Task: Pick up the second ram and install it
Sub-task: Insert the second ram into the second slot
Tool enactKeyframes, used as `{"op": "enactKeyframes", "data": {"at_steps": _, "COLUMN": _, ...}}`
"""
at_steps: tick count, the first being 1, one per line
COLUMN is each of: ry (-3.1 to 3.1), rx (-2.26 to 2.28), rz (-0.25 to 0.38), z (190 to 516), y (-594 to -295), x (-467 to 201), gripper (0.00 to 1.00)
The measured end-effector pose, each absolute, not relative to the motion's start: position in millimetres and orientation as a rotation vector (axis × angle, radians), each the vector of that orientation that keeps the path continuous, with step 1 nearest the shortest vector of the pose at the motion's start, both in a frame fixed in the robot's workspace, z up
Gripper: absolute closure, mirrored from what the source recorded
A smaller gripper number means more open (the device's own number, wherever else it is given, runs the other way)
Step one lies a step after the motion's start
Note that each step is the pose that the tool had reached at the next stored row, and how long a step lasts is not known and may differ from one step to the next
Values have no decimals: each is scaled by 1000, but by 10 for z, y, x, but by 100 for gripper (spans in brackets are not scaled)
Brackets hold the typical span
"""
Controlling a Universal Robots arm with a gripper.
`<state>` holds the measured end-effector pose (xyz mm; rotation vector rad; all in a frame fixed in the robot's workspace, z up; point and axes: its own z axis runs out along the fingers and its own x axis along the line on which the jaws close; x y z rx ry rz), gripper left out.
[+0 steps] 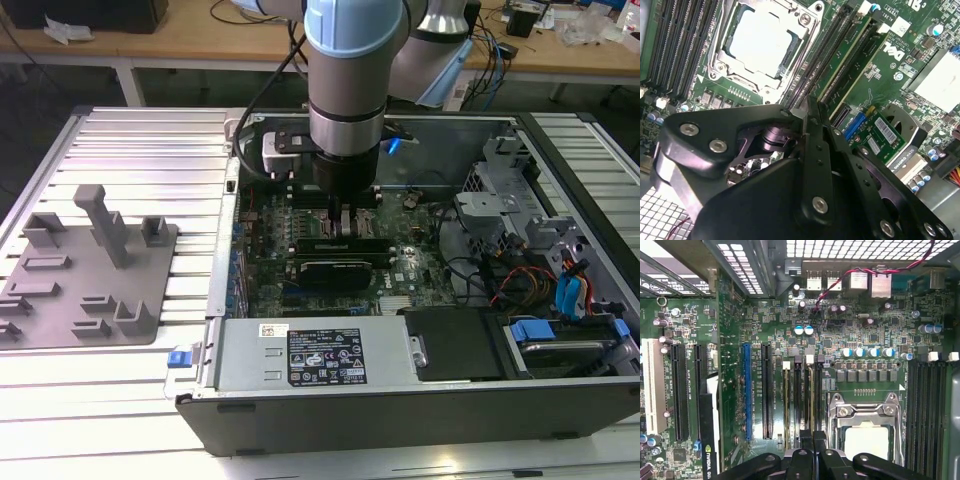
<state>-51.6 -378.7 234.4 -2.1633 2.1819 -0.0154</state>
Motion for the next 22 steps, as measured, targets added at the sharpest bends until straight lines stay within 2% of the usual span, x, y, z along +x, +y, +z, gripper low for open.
{"op": "enactKeyframes", "data": {"at_steps": 13, "ry": 2182, "rx": -2163, "rz": -16, "z": 2287, "y": -3787, "x": -519, "gripper": 91}}
{"op": "enactKeyframes", "data": {"at_steps": 15, "ry": 2182, "rx": -2163, "rz": -16, "z": 2287, "y": -3786, "x": -518, "gripper": 90}}
{"op": "enactKeyframes", "data": {"at_steps": 16, "ry": 2182, "rx": -2163, "rz": -16, "z": 2286, "y": -3786, "x": -518, "gripper": 83}}
{"op": "enactKeyframes", "data": {"at_steps": 22, "ry": 2181, "rx": -2163, "rz": -15, "z": 2421, "y": -3785, "x": -518, "gripper": 83}}
